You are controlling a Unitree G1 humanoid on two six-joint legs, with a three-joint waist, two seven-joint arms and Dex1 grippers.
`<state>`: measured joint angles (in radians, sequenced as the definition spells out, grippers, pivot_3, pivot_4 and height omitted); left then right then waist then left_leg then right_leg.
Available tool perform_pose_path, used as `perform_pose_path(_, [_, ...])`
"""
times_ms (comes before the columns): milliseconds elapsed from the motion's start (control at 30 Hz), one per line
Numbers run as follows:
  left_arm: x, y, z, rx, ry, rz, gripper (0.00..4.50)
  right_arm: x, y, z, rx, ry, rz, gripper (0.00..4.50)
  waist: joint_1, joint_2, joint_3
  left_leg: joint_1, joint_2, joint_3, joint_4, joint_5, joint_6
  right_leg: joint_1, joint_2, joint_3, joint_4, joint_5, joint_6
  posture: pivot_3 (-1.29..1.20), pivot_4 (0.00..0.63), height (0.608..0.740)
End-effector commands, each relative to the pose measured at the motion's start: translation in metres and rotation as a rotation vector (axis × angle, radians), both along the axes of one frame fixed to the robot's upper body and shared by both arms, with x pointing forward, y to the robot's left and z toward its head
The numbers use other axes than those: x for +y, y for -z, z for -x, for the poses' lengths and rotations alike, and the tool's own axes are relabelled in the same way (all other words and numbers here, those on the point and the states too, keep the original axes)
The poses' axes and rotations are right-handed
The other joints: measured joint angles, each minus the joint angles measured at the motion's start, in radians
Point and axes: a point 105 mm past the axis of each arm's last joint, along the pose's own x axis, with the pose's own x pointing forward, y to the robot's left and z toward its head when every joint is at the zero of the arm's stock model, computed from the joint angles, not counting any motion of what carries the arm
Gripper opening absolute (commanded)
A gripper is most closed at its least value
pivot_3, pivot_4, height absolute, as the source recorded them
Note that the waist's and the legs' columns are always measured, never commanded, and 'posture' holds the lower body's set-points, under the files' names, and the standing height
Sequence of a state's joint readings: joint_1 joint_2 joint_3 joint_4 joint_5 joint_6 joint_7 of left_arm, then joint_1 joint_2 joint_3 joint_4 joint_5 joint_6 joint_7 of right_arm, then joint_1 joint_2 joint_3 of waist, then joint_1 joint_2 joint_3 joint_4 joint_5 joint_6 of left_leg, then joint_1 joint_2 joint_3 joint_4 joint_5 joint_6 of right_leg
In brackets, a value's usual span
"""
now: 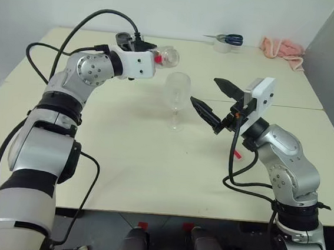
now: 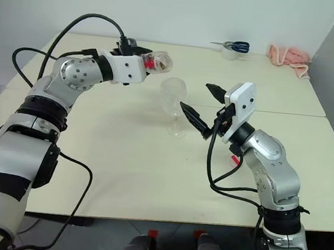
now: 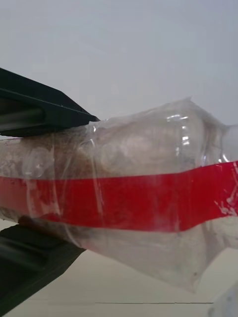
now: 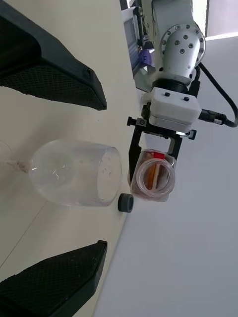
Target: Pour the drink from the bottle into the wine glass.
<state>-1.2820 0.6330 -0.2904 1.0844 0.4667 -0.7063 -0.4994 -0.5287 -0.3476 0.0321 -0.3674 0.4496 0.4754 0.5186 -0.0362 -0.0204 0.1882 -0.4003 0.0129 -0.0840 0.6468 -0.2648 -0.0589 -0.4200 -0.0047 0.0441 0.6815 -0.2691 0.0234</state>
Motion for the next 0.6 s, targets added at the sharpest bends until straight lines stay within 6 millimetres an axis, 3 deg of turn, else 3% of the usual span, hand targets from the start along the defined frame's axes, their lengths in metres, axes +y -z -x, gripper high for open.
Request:
perform_pose_path(33, [-0.0012, -0.0258, 0.0037, -0.095, 0.012, -0.021, 1.74, -0.0005, -0.0147, 0.0062, -0.072, 0.004, -0.017, 4.50, 0.000, 0.000, 0.000, 0.000, 0.000, 0.000, 0.000, 0.000, 0.000, 0.000, 0.000, 0.000, 0.000, 0.000, 0.000, 0.00, 0.150, 0.740])
perform_pose_path(600, [0.0022, -0.0355, 0.0011, -0.175, -0.020, -0.138, 1.74, -0.0013, -0.0144, 0.0047, -0.068, 0.019, -0.028, 4.50, -0.001, 0.000, 0.000, 0.000, 0.000, 0.000, 0.001, 0.000, 0.000, 0.000, 0.000, 0.000, 0.001, 0.000, 0.000, 0.00, 0.150, 0.740])
